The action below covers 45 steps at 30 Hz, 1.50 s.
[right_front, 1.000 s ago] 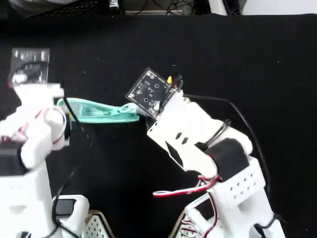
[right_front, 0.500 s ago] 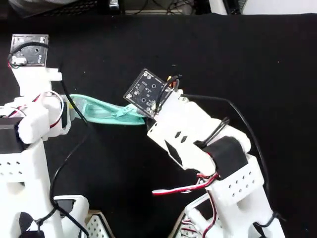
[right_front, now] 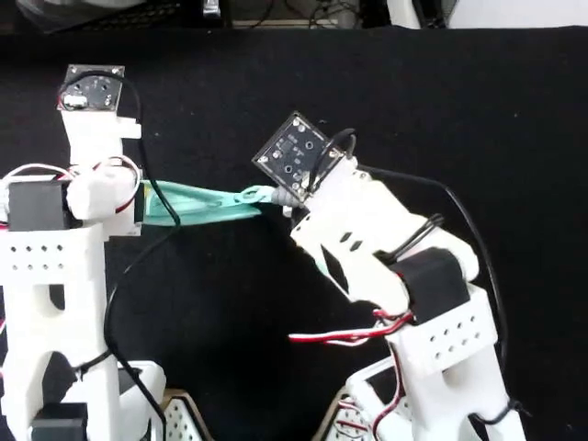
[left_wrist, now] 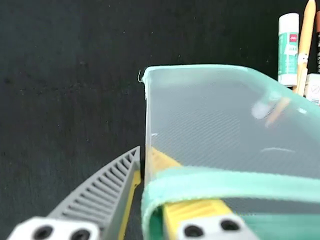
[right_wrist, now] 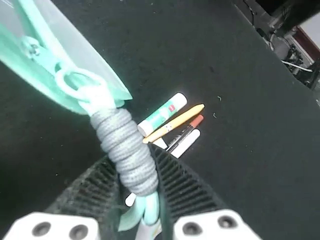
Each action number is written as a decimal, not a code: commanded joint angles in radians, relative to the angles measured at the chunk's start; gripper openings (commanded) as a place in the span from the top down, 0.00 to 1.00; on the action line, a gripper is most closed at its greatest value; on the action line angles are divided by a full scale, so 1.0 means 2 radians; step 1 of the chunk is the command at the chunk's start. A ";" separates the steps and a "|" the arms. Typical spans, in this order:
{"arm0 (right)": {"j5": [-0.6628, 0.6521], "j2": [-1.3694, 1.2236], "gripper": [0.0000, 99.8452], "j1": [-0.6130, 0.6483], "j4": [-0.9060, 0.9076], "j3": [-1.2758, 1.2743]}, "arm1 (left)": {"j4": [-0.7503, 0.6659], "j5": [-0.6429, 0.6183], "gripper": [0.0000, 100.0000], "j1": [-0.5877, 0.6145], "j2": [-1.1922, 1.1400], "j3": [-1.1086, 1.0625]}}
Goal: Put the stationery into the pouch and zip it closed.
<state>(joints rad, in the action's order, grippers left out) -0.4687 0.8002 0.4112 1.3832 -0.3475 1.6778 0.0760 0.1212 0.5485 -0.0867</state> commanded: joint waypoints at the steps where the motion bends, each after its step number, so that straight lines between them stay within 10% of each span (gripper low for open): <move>1: -0.001 0.000 0.99 -0.016 -0.003 0.026 | 0.025 -0.008 0.97 0.007 0.008 0.057; 14: -0.001 0.010 0.99 -0.110 -0.022 0.024 | 0.040 -0.019 0.97 0.033 0.008 0.039; 33: 0.075 0.142 0.79 0.018 -0.034 0.024 | -0.076 -0.019 0.97 0.036 0.004 -0.019; 45: 0.155 0.157 0.80 -0.094 0.004 0.020 | -0.091 -0.019 0.97 0.036 0.005 -0.077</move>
<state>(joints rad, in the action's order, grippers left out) -0.1711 1.1040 0.2501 1.3418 -0.3460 1.5106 0.0437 0.1872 0.5577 -0.2371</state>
